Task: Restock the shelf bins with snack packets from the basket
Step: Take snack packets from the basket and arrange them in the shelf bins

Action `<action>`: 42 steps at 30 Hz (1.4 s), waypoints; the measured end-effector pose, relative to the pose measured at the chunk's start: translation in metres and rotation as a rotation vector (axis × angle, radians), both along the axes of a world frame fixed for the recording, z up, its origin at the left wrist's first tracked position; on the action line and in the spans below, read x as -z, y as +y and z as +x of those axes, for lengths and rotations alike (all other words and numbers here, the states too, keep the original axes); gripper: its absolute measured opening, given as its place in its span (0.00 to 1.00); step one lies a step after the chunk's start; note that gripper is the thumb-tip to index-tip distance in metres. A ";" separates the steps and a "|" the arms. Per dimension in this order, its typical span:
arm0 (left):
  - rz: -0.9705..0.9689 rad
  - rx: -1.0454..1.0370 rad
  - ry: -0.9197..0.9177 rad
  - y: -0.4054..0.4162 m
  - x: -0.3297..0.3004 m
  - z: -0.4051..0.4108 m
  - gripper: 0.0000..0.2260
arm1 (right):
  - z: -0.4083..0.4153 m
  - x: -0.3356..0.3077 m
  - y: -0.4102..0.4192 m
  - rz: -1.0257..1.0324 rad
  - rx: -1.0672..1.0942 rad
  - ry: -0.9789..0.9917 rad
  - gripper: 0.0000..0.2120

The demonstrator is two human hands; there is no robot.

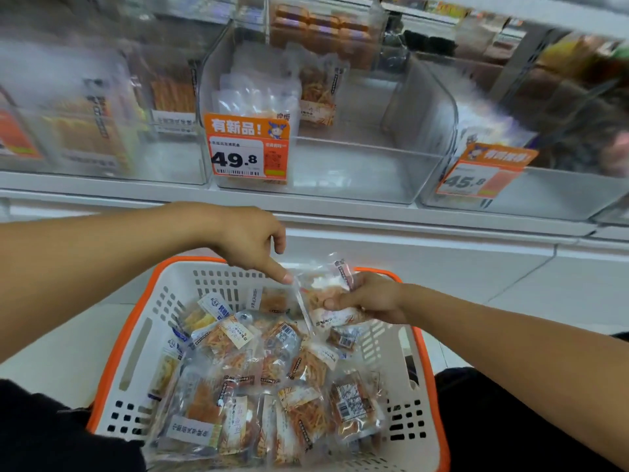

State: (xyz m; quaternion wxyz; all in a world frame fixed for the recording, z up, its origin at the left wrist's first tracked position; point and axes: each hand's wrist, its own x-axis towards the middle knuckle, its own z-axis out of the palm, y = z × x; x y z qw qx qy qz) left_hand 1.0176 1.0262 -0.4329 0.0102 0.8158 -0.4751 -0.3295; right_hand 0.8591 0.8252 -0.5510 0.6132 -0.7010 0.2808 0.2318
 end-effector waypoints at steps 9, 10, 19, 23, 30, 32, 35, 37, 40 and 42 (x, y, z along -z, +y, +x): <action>-1.011 -0.460 0.412 -0.040 -0.059 -0.004 0.07 | 0.029 -0.213 -0.037 -0.440 0.035 -0.638 0.08; -1.093 -0.524 0.383 -0.041 -0.066 0.001 0.09 | 0.040 -0.224 -0.044 -0.496 0.071 -0.688 0.13; -1.267 -0.725 0.203 -0.028 -0.072 0.036 0.06 | 0.196 -0.178 -0.102 -0.865 0.074 -0.406 0.14; -1.305 -0.731 0.155 -0.036 -0.067 0.039 0.06 | 0.228 -0.170 -0.102 -0.979 0.062 -0.317 0.14; -1.267 -0.721 0.183 -0.036 -0.063 0.043 0.06 | 0.238 -0.164 -0.097 -0.785 0.111 -0.171 0.08; -1.263 -0.716 0.187 -0.036 -0.064 0.044 0.06 | 0.241 -0.162 -0.097 -0.678 0.159 -0.228 0.07; -1.258 -0.711 0.181 -0.035 -0.064 0.044 0.06 | 0.238 -0.159 -0.100 -0.581 0.196 -0.270 0.10; -1.247 -0.711 0.184 -0.035 -0.064 0.042 0.06 | 0.234 -0.158 -0.101 -0.528 0.190 -0.270 0.12; -1.233 -0.714 0.190 -0.034 -0.065 0.041 0.06 | 0.230 -0.162 -0.097 -0.399 0.172 -0.271 0.15; -1.228 -0.709 0.188 -0.034 -0.065 0.041 0.05 | 0.227 -0.163 -0.094 -0.314 0.137 -0.277 0.18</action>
